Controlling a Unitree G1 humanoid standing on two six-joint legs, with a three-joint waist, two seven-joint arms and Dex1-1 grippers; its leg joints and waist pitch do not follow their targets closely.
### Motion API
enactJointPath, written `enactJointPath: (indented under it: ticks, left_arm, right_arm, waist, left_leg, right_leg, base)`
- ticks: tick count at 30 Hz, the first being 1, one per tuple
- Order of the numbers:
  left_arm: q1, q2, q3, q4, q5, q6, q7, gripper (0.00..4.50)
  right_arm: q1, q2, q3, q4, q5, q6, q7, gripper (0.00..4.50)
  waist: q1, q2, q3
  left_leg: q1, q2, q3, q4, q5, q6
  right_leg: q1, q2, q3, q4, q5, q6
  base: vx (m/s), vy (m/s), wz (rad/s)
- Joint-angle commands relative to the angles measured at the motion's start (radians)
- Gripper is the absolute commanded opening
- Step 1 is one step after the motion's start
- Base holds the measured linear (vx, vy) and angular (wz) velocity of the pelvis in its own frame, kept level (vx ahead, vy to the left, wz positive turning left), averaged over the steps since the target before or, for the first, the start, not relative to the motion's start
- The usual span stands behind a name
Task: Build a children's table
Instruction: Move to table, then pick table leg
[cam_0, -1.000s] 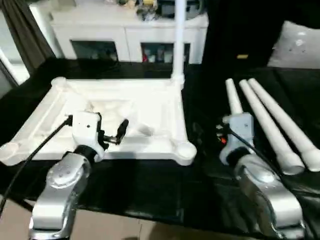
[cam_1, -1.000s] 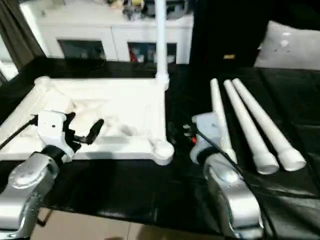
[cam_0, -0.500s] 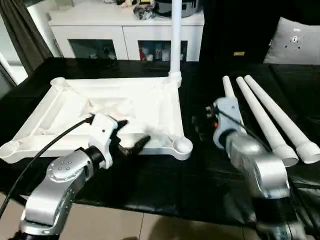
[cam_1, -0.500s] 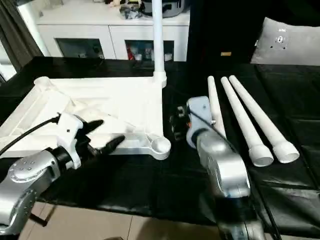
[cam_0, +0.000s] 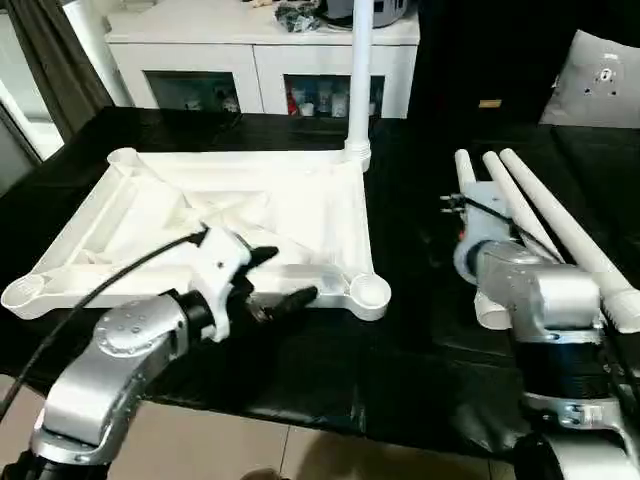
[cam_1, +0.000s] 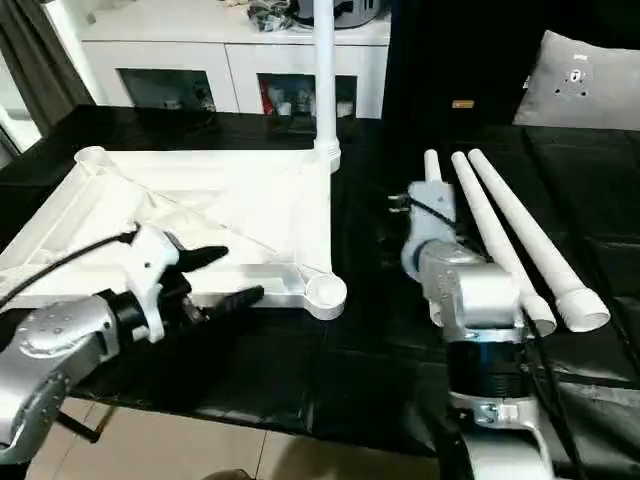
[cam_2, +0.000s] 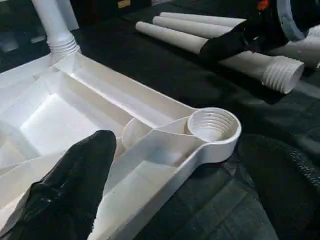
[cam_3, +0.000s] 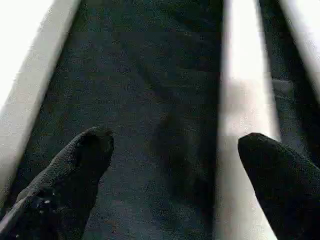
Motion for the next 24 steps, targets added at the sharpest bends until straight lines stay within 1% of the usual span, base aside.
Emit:
enactJointPath:
  ticks: [1, 2, 4, 5, 8, 11, 12, 14, 17, 18, 19, 20, 21, 22, 24]
  left_arm:
    - [0.006, 0.011, -0.007, -0.005, 0.011, -0.005, -0.004, 4.47]
    - [0.01, 0.011, -0.011, -0.001, 0.014, -0.011, -0.005, 4.47]
    - [0.02, 0.01, -0.021, 0.006, 0.023, -0.026, -0.004, 4.47]
    - [0.02, 0.01, -0.022, 0.007, 0.024, -0.027, -0.004, 4.47]
    - [0.03, 0.007, -0.033, 0.006, 0.026, -0.033, -0.001, 4.47]
    - [0.034, 0.006, -0.038, 0.002, 0.028, -0.034, 0.001, 4.47]
    - [0.036, 0.004, -0.041, -0.002, 0.029, -0.033, 0.003, 4.47]
    - [0.038, 0.004, -0.043, -0.006, 0.03, -0.032, 0.005, 4.47]
    - [0.041, 0.003, -0.05, -0.016, 0.033, -0.028, 0.01, 4.47]
    - [0.042, 0.003, -0.051, -0.018, 0.033, -0.027, 0.01, 4.47]
    - [0.042, 0.003, -0.053, -0.024, 0.033, -0.023, 0.013, 4.5]
    - [0.042, 0.002, -0.054, -0.029, 0.032, -0.019, 0.014, 4.5]
    - [0.043, 0.002, -0.056, -0.041, 0.029, -0.01, 0.019, 4.5]
    - [0.043, 0.001, -0.056, -0.043, 0.029, -0.009, 0.02, 4.5]
    - [0.043, 0.001, -0.055, -0.047, 0.028, -0.006, 0.022, 4.5]
  right_arm:
    - [-0.001, -0.011, -0.016, -0.013, 0.001, 0.038, 0.005, 4.5]
    - [0.002, -0.022, -0.018, -0.016, 0.001, 0.048, 0.01, 4.5]
    - [0.006, -0.036, -0.03, -0.018, 0.002, 0.056, 0.017, 4.5]
    - [0.006, -0.037, -0.031, -0.018, 0.002, 0.057, 0.017, 4.5]
    - [0.005, -0.051, -0.039, 0.005, 0.005, 0.055, 0.022, 4.5]
    - [-0.002, -0.055, -0.05, 0.033, 0.014, 0.055, 0.03, 4.5]
    - [-0.009, -0.051, -0.064, 0.057, 0.031, 0.066, 0.045, 4.5]
    - [-0.015, -0.046, -0.074, 0.075, 0.044, 0.074, 0.058, 4.5]
    - [-0.027, -0.027, -0.101, 0.108, 0.082, 0.104, 0.093, 4.5]
    - [-0.028, -0.026, -0.099, 0.114, 0.086, 0.109, 0.099, 4.5]
    - [-0.026, -0.027, -0.087, 0.123, 0.09, 0.109, 0.114, 4.32]
    - [-0.024, -0.028, -0.076, 0.132, 0.094, 0.111, 0.125, 4.21]
    - [-0.021, -0.03, -0.051, 0.143, 0.097, 0.11, 0.143, 4.14]
    - [-0.021, -0.03, -0.047, 0.145, 0.096, 0.11, 0.145, 4.11]
    - [-0.022, -0.03, -0.035, 0.146, 0.097, 0.11, 0.152, 3.87]
  waist:
    - [-0.001, -0.008, -0.048]
    - [-0.001, -0.007, -0.048]
    - [-0.002, -0.011, -0.047]
    - [-0.003, -0.011, -0.046]
    - [-0.006, -0.015, -0.048]
    - [-0.004, -0.014, -0.048]
    - [-0.005, -0.015, -0.047]
    - [-0.004, -0.015, -0.048]
    - [-0.004, -0.015, -0.047]
    - [-0.004, -0.015, -0.047]
    - [-0.004, -0.022, -0.047]
    - [-0.002, -0.019, -0.047]
    - [-0.003, -0.02, -0.046]
    - [-0.003, -0.019, -0.046]
    - [-0.003, -0.023, -0.044]
  left_leg:
    - [0.003, 0.068, -0.012, -0.078, -0.119, -0.032]
    - [0.003, 0.068, -0.013, -0.078, -0.122, -0.032]
    - [0.003, 0.069, -0.012, -0.078, -0.128, -0.027]
    - [0.001, 0.069, -0.012, -0.079, -0.127, -0.025]
    - [0.001, 0.07, -0.011, -0.076, -0.105, -0.015]
    - [0.003, 0.069, -0.009, -0.075, -0.102, -0.009]
    - [0.002, 0.069, -0.009, -0.075, -0.104, -0.008]
    - [0.002, 0.07, -0.009, -0.075, -0.104, -0.002]
    - [0.0, 0.07, -0.009, -0.075, -0.1, 0.004]
    - [0.0, 0.071, -0.008, -0.075, -0.102, 0.004]
    - [0.001, 0.071, -0.008, -0.075, -0.098, 0.007]
    - [0.0, 0.072, -0.009, -0.076, -0.099, 0.007]
    - [0.002, 0.074, -0.008, -0.076, -0.107, 0.006]
    - [0.001, 0.074, -0.008, -0.076, -0.108, 0.006]
    - [0.001, 0.074, -0.006, -0.077, -0.114, 0.005]
  right_leg:
    - [0.049, -0.077, 0.051, -0.08, -0.047, -0.198]
    - [0.049, -0.077, 0.051, -0.08, -0.055, -0.197]
    - [0.049, -0.079, 0.052, -0.083, -0.076, -0.196]
    - [0.05, -0.079, 0.052, -0.083, -0.079, -0.195]
    - [0.049, -0.08, 0.051, -0.083, -0.068, -0.199]
    - [0.046, -0.079, 0.05, -0.083, -0.075, -0.211]
    - [0.046, -0.078, 0.05, -0.083, -0.077, -0.213]
    - [0.047, -0.079, 0.05, -0.083, -0.074, -0.22]
    - [0.047, -0.08, 0.05, -0.083, -0.072, -0.225]
    - [0.047, -0.08, 0.049, -0.082, -0.072, -0.226]
    - [0.047, -0.08, 0.049, -0.083, -0.072, -0.228]
    - [0.047, -0.081, 0.049, -0.081, -0.075, -0.229]
    - [0.045, -0.081, 0.048, -0.082, -0.087, -0.231]
    - [0.045, -0.081, 0.048, -0.082, -0.089, -0.231]
    - [0.044, -0.081, 0.049, -0.085, -0.105, -0.228]
  base:
    - [0.0, 0.0, 0.0]
    - [0.0, 0.0, 0.0]
    - [0.0, 0.0, 0.0]
    - [0.0, 0.0, 0.0]
    - [0.0, 0.0, 0.0]
    - [0.0, 0.0, 0.0]
    - [0.0, 0.0, 0.0]
    - [0.0, 0.0, 0.0]
    - [0.0, 0.0, 0.0]
    - [0.0, 0.0, 0.0]
    - [0.0, 0.0, 0.0]
    - [0.0, 0.0, 0.0]
    - [0.0, 0.0, 0.0]
    - [0.0, 0.0, 0.0]
    - [0.0, 0.0, 0.0]
